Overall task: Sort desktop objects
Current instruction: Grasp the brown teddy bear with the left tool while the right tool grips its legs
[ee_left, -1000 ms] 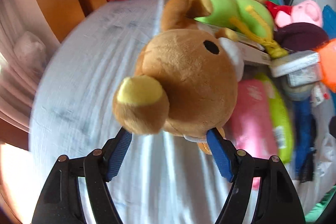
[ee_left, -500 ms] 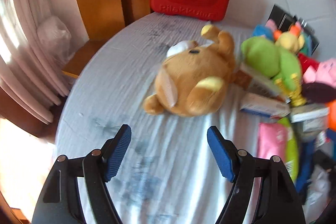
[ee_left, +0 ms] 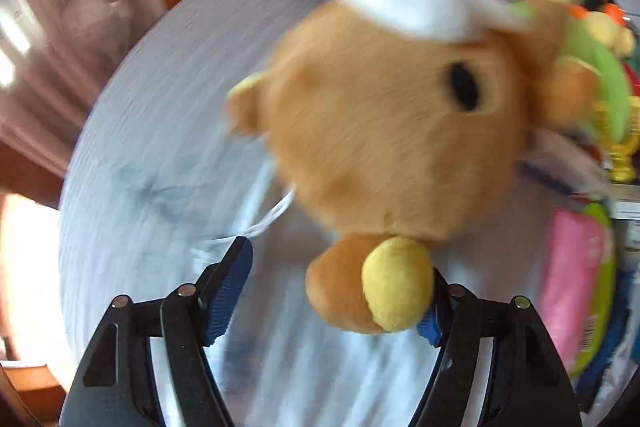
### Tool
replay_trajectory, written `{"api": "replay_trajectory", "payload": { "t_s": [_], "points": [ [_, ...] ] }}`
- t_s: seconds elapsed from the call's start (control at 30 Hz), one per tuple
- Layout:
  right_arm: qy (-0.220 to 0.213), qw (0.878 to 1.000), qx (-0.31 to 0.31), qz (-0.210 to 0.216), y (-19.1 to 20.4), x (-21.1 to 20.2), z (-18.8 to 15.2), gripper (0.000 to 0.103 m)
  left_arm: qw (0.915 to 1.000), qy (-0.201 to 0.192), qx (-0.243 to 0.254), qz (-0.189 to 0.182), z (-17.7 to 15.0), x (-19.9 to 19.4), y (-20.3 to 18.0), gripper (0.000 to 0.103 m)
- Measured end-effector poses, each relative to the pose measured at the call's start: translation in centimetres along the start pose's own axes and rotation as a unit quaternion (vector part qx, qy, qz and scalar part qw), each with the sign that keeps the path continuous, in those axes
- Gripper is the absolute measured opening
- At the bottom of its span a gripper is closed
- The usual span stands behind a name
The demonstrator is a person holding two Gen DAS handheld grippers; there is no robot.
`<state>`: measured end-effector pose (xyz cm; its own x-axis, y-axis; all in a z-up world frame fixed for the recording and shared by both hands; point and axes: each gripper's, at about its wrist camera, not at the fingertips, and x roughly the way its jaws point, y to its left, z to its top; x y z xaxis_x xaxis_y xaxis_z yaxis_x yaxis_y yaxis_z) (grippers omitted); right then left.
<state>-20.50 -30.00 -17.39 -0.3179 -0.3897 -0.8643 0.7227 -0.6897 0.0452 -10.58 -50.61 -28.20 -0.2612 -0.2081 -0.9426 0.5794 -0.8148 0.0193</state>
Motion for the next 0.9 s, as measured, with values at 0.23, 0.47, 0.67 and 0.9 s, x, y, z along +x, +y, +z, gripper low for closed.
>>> {"api": "replay_trajectory", "payload": {
  "t_s": [0.23, 0.47, 0.67, 0.9],
  "points": [
    [0.015, 0.999, 0.003, 0.039, 2.1, 2.8, 1.3, 0.068, 0.9985, -0.032, 0.043, 0.008, 0.2, -2.5, 3.2, 0.062],
    [0.016, 0.999, 0.015, 0.04, 3.5, 3.6, 2.3, 0.079, 0.9916, -0.096, 0.047, -0.074, 0.3, -10.2, 3.3, 0.075],
    [0.009, 0.998, 0.055, 0.034, 2.6, 3.8, 3.5, 0.095, 0.9937, -0.075, 0.045, -0.07, 2.8, -7.7, 1.7, 0.077],
    [0.007, 0.998, 0.049, 0.029, 3.2, 5.7, 5.0, 0.098, 0.9938, -0.04, 0.03, -0.099, 3.8, -3.8, 1.0, 0.082]
  ]
}}
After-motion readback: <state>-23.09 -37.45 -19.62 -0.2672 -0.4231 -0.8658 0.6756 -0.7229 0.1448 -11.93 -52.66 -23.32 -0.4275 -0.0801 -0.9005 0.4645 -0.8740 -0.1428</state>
